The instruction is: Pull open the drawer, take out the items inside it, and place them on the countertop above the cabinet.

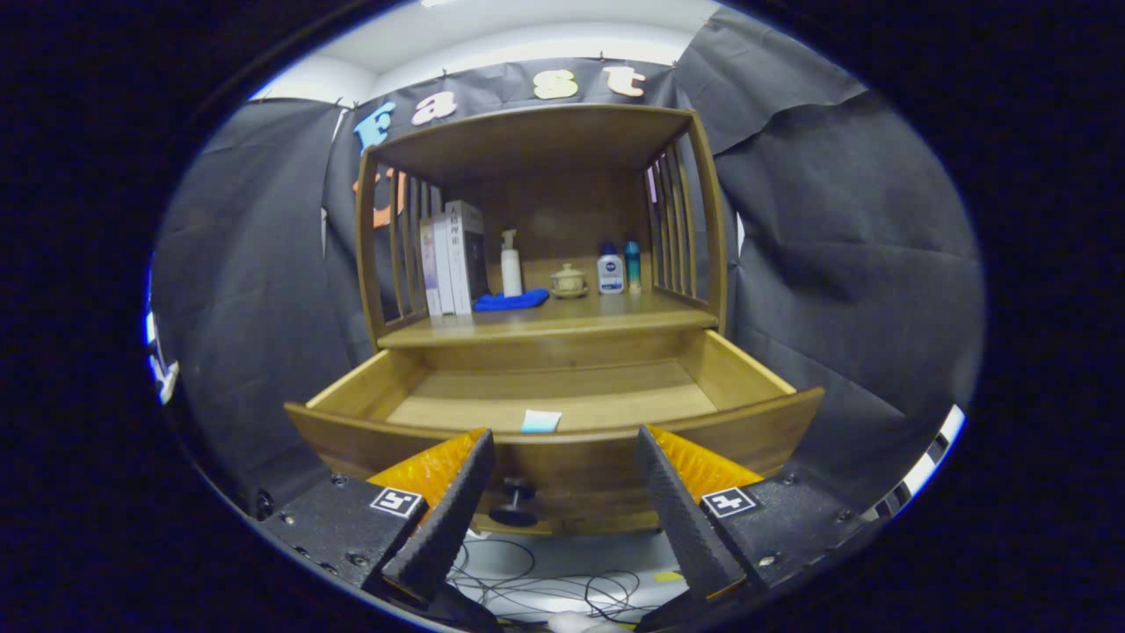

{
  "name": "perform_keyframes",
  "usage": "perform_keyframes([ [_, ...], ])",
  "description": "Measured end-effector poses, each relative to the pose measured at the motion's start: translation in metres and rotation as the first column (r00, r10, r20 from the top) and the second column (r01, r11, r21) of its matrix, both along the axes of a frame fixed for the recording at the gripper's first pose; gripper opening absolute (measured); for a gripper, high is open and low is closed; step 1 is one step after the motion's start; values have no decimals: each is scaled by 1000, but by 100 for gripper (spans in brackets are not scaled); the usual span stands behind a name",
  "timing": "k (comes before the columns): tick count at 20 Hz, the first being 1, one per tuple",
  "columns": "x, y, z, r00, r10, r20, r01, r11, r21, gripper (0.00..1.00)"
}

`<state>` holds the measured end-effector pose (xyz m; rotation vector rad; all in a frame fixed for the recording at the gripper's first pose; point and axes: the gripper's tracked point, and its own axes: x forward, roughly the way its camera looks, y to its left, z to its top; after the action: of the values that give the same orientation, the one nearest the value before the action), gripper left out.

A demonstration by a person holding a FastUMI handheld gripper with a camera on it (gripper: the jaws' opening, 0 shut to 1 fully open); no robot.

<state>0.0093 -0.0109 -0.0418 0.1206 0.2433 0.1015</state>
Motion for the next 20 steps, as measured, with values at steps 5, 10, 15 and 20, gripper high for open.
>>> perform_keyframes([
  [5,46,-5,61,1000,-19,23,19,1000,8,100],
  [10,115,21,89,998,17,-62,-21,998,-65,99],
  [15,161,58,69,971,74,-229,-96,991,-89,100],
  [20,185,78,8,865,79,-496,-138,987,-82,100],
])
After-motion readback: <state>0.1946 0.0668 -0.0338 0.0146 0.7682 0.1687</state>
